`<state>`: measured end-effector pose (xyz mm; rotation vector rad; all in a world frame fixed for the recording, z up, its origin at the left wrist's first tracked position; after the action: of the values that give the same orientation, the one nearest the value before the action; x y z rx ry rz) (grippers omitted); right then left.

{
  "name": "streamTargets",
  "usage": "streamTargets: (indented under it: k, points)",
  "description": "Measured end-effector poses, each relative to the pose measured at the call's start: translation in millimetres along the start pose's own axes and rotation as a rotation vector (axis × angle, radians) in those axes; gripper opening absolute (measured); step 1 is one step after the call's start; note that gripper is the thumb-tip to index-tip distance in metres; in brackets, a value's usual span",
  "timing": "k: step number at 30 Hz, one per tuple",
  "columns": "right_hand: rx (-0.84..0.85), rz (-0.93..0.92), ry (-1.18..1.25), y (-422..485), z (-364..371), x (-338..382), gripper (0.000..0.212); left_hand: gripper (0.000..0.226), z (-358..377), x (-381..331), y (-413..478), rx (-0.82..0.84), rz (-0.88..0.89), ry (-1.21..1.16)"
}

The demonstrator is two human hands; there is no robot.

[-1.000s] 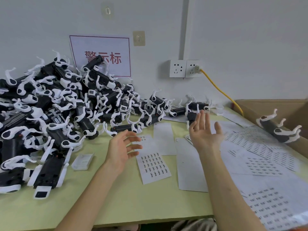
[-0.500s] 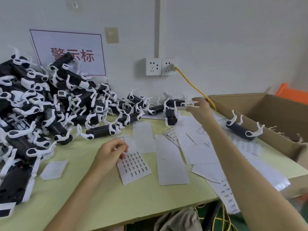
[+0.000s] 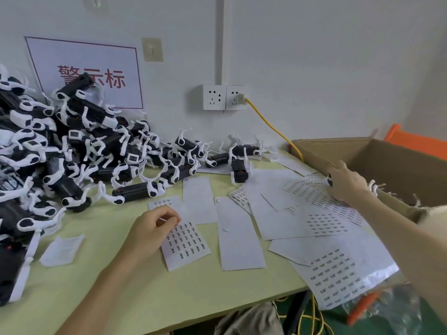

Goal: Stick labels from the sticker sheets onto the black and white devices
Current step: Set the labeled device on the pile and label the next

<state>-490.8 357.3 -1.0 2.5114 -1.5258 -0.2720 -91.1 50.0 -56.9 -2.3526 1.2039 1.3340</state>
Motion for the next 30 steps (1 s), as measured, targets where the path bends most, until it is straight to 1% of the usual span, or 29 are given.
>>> streamTargets:
  k: [1, 2, 3, 5, 7, 8, 9, 11, 12, 13, 14, 15, 17, 18, 19, 20, 22, 26, 30]
  points:
    - [-0.014, -0.010, -0.015, 0, -1, -2, 0.021, 0.023, 0, 0, 0, -0.001, 0.004, 0.002]
    - [-0.033, -0.020, 0.014, 0, -3, -3, 0.018, 0.023, 0, 0, 0, -0.002, 0.008, 0.002]
    - [-0.071, -0.039, 0.100, 0, -7, 0, 0.020, 0.023, 1, 0, 0, -0.002, 0.012, 0.004]
    - [-0.180, -0.067, 0.424, -5, -26, 12, 0.020, 0.023, 2, -1, 0, 0.003, 0.019, 0.008]
    - [-0.248, -0.071, 0.795, -11, -50, 28, 0.014, 0.024, 2, -2, -1, 0.004, 0.011, -0.004]
    - [-0.226, -0.072, 0.947, -12, -59, 37, 0.014, 0.024, 1, -2, -1, 0.004, -0.001, -0.015]
    - [-0.160, -0.075, 1.073, -10, -65, 46, 0.016, 0.023, 1, -2, -1, 0.004, -0.010, -0.024]
    - [0.038, -0.043, 1.282, -3, -66, 58, 0.013, 0.023, 1, -2, -2, 0.005, -0.012, -0.025]
    - [0.117, -0.007, 1.400, 1, -65, 60, 0.011, 0.023, 1, -2, -2, 0.007, -0.009, -0.021]
    - [0.154, 0.048, 1.546, 6, -65, 57, 0.011, 0.023, 1, -1, -2, 0.008, -0.004, -0.014]
    - [0.147, 0.129, 1.708, 11, -66, 48, 0.015, 0.023, 1, -1, -2, 0.010, 0.003, -0.005]
    - [0.095, 0.227, 1.870, 16, -68, 35, 0.023, 0.023, 2, 0, -2, 0.009, 0.008, 0.003]
    - [-0.086, 0.419, 2.184, 21, -74, 4, 0.038, 0.024, 1, 1, -1, 0.005, 0.007, 0.010]
    - [-0.161, 0.513, 2.309, 21, -74, -8, 0.036, 0.024, 2, 1, -1, 0.003, 0.004, 0.011]
    - [-0.217, 0.581, 2.393, 19, -74, -15, 0.028, 0.025, 2, 1, -2, 0.003, 0.003, 0.013]
    - [-0.241, 0.624, 2.419, 17, -74, -17, 0.022, 0.025, 2, 1, -2, 0.005, 0.002, 0.015]
    - [-0.187, 0.597, 2.375, 17, -71, -8, 0.023, 0.025, 2, 0, -2, 0.009, 0.005, 0.022]
    - [0.083, 0.496, 2.332, 12, -62, 39, 0.021, 0.025, 2, 0, -2, 0.015, 0.014, 0.033]
    - [0.287, 0.428, 2.146, -2, -43, 95, 0.025, 0.024, 3, -1, -1, 0.009, 0.032, 0.048]
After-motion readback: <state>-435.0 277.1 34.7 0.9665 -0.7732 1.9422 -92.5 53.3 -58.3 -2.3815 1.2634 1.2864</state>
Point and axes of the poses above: each hand's wrist, its own y-axis towards the middle knuckle, its own z-axis out of the palm, x = y × z, the point moved 5 cm from there along y, towards the middle knuckle, and after that the axes turned 2 degrees about y, right-handed, at the moved point
